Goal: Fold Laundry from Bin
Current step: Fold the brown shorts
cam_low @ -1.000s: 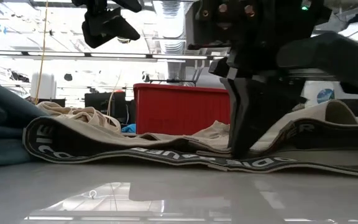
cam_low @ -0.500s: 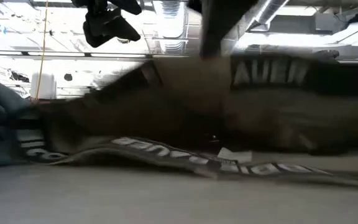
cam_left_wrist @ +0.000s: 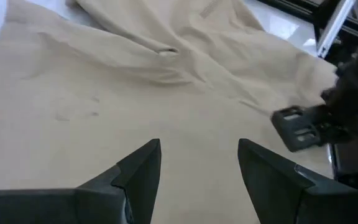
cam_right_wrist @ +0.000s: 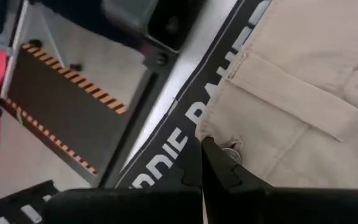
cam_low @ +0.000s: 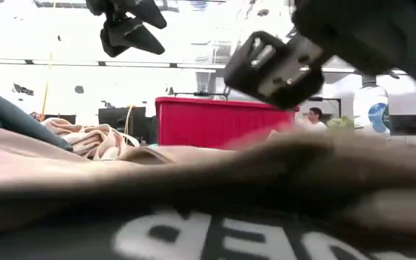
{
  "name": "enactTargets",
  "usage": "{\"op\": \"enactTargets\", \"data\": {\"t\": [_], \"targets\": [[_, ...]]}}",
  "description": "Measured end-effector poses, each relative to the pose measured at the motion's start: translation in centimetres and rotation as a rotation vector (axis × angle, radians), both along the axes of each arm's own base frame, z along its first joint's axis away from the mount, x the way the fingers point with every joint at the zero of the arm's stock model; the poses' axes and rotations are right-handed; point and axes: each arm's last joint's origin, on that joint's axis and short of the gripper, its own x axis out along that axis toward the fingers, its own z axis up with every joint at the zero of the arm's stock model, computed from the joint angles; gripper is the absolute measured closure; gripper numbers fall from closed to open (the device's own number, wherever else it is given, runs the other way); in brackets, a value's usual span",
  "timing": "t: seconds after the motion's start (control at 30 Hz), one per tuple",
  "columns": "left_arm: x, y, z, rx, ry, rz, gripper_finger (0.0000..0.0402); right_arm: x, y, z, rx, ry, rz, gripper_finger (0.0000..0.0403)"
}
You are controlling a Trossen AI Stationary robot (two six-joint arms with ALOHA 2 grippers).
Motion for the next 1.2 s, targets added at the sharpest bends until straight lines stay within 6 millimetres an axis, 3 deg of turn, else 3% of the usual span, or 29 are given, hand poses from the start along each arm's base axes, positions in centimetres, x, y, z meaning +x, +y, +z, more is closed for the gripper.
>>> {"op": "enactTargets", "data": {"t": [0.17, 0.37, 0.47, 0.6, 0.77, 0.93, 1.07, 1.2], "targets": [[0.2, -0.1, 0.5, -0.019, -0.054, -0.002, 0.0198, -0.4, -0.3, 2.2, -0.029, -0.058, -0.033, 0.0386], [-0.5, -0.5, 3.6, -0.043, -0.144, -0.031, 0.0198, -0.6, -0.6, 3.6, -0.047, -0.099, -0.058, 0.0386], [-1.2, -2.8, 5.0, -0.073, -0.214, -0.253, 0.0198, -0.9, -0.4, 3.5, -0.059, -0.084, -0.048, 0.0386], [-3.9, -7.2, 7.3, 0.015, -0.23, -0.495, 0.0213, -1.3, -0.8, 3.4, -0.098, -0.059, -0.017, 0.0386], [-5.6, -10.5, 4.6, 0.162, -0.042, -0.419, 0.0251, -1.3, -1.9, 3.4, -0.174, -0.06, 0.03, 0.0386], [-4.3, -13.6, 1.3, 0.198, 0.008, -0.429, 0.0316, -0.2, -4.0, 3.5, -0.194, -0.073, 0.028, 0.0386], [-3.2, -14.4, -1.9, 0.258, 0.125, -0.444, 0.0384, 0.6, -6.3, 3.4, -0.216, -0.057, 0.023, 0.0386], [-1.9, -14.9, -3.7, 0.215, 0.167, -0.475, 0.0395, 1.1, -8.6, 4.3, -0.222, -0.067, 0.005, 0.0386]]}}
